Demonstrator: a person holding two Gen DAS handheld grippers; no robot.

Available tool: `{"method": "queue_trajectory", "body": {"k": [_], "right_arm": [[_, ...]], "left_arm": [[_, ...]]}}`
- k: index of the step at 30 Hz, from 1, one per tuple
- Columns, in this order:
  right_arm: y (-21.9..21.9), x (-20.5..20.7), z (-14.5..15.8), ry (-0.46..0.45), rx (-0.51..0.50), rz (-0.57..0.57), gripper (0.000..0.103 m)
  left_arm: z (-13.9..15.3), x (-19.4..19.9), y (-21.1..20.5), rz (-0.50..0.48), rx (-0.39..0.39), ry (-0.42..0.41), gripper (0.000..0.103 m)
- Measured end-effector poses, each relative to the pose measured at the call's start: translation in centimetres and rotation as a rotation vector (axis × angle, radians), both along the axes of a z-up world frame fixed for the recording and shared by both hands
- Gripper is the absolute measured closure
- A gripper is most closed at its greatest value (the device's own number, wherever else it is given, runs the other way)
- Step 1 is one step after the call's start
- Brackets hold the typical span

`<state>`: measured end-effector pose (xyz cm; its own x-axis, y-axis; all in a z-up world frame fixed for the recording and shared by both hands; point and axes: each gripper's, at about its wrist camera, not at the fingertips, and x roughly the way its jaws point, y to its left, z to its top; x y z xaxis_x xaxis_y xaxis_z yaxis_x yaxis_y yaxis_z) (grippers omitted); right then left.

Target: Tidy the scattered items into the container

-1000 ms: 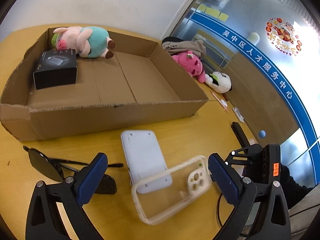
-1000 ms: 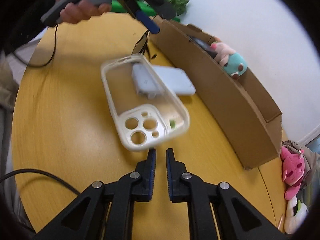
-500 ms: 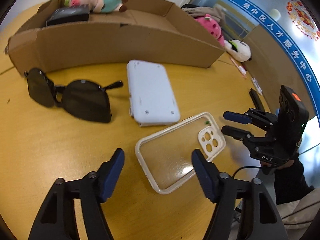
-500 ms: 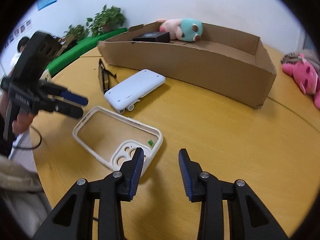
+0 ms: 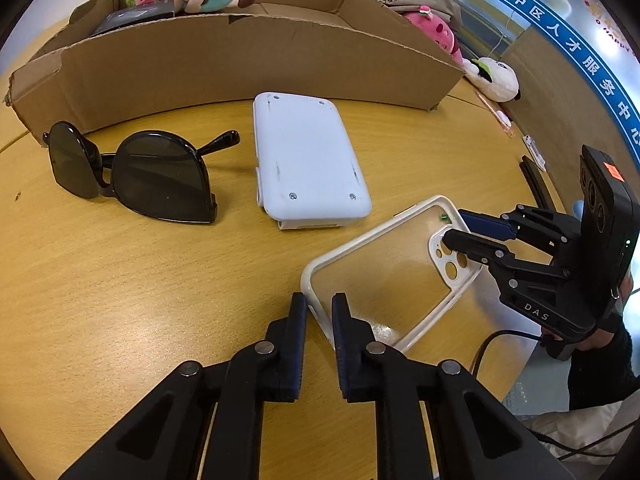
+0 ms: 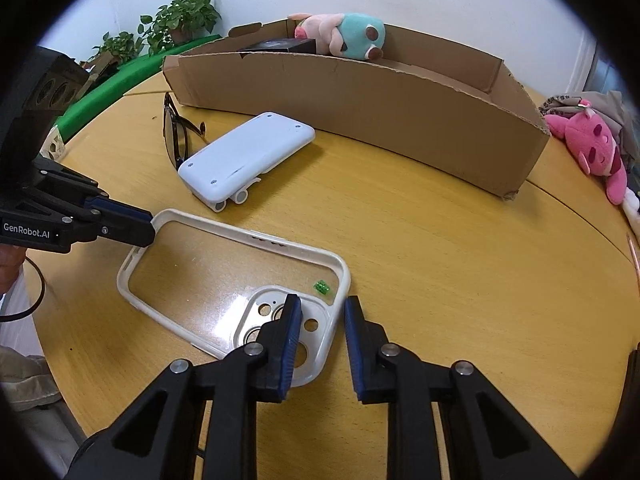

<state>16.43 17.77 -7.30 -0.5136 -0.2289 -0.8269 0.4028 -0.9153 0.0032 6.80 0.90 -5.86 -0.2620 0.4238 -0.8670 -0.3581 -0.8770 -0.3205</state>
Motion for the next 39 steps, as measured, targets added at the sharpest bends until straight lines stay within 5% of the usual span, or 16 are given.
{"method": "queue_trajectory", "body": {"k": [4,14,21,30,39], "right_arm": [[0.6,0.1,0.3,-0.003,-0.049,-0.032,0.094],[0.9,-0.6,3.6,0.083,-0.104,-0.071,0.094],[1.0,-2.4,9.1,0.209,-0.114,-0.085,0.095],[1.5,-7.6,17.8,0.379,-0.130,-0.114,0.095],[1.0,-14.2,21.2,0.393,-0.102,-0.126,0.095]], "left_arm": [[0.5,0.0,-0.2,0.019,-0.022,0.026,0.093],[5.9,-0.3,-0.7,0.044,0.019,0.159,0.095],[10.6,-1.9,-0.2,0.042,0.014,0.264,0.095],[19.8,-7.8,-0.4,0.032,0.026,0.481,0.095],[21.0,-15.3,-1.0,0.075,0.038,0.473,0.096]]}}
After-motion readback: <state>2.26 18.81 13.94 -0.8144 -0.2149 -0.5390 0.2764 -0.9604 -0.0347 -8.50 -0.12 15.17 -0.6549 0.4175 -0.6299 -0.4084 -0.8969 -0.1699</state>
